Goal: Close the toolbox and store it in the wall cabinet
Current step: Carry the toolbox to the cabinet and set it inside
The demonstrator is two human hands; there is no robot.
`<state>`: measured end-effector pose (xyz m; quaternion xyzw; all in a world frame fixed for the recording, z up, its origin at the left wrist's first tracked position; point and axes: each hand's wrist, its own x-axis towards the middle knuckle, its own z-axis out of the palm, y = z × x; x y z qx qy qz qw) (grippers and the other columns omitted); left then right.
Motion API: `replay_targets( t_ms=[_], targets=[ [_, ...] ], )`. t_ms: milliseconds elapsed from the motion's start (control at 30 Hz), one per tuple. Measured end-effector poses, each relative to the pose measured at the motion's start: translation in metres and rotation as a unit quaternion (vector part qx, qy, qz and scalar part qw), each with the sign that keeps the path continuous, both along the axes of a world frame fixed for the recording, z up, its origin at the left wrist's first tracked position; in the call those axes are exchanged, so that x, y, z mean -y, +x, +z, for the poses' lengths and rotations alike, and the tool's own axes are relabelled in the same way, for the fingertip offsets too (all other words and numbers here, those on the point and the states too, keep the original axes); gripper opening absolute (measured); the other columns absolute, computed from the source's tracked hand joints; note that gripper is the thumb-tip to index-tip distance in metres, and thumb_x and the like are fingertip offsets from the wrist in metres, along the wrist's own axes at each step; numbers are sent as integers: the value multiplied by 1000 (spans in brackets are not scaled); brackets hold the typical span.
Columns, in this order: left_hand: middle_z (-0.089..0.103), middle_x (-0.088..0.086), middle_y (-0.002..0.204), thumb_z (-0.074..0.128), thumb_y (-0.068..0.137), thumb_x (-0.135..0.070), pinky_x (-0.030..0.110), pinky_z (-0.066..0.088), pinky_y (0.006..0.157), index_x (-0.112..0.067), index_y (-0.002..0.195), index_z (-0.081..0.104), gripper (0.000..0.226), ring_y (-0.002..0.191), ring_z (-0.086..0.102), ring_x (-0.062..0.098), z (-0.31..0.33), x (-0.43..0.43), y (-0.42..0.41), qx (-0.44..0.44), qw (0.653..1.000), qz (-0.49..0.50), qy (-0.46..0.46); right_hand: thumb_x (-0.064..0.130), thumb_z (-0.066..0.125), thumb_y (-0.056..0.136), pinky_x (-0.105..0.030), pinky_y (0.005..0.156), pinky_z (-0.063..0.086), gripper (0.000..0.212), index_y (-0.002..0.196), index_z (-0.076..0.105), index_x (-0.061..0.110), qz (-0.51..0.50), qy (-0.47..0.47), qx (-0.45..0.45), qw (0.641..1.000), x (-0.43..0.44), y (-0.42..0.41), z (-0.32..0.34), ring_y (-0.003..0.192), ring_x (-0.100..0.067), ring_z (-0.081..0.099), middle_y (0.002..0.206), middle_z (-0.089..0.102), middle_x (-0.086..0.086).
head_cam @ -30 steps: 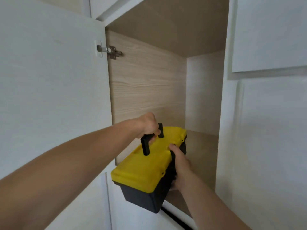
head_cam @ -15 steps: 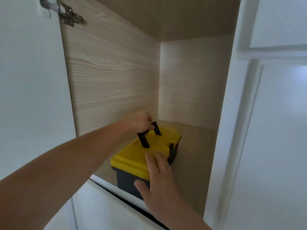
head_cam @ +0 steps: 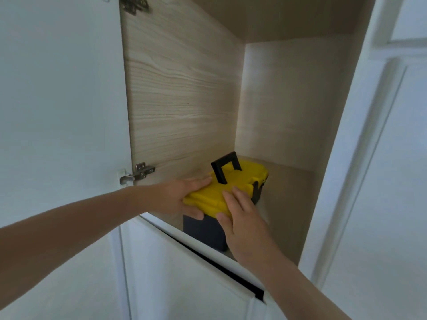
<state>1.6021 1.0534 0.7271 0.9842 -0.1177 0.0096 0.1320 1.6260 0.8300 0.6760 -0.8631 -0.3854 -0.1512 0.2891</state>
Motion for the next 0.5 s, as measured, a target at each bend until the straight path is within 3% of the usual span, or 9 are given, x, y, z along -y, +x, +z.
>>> replay_targets(
  t_ms=[67, 233, 400, 500],
  targets=[
    [13, -8, 164, 65, 81, -53, 25, 20, 112, -34, 154, 4, 97, 145, 24, 17, 6, 0, 13, -17, 1000, -2, 0, 42, 33, 99, -37, 115, 31, 53, 149, 19, 28, -5, -3, 2, 1000, 0, 6, 1, 147, -18, 13, 160, 14, 4],
    [20, 1, 163, 65, 82, -51, 42, 21, 118, -33, 154, 3, 96, 146, 25, 28, 13, 7, 53, -50, 998, 22, 24, 34, 36, 100, -43, 113, 34, 51, 148, 23, 22, -56, -18, 0, 998, -5, 36, 7, 146, -23, 18, 160, 19, -3],
    [10, 2, 165, 65, 87, -35, 40, 15, 119, -26, 155, 2, 93, 149, 17, 29, 14, 23, 92, -48, 998, 32, 23, 26, 38, 100, -48, 106, 40, 52, 149, 23, 17, -113, -51, -27, 992, -12, 71, 18, 139, -29, 31, 159, 20, -7],
    [12, 6, 165, 63, 88, -38, 42, 19, 117, -24, 155, 1, 92, 147, 22, 32, 13, 25, 105, -41, 998, 33, 41, 24, 39, 99, -49, 106, 41, 53, 149, 23, 16, -133, -48, -37, 989, -16, 81, 17, 137, -31, 33, 160, 17, -7]
  ],
)
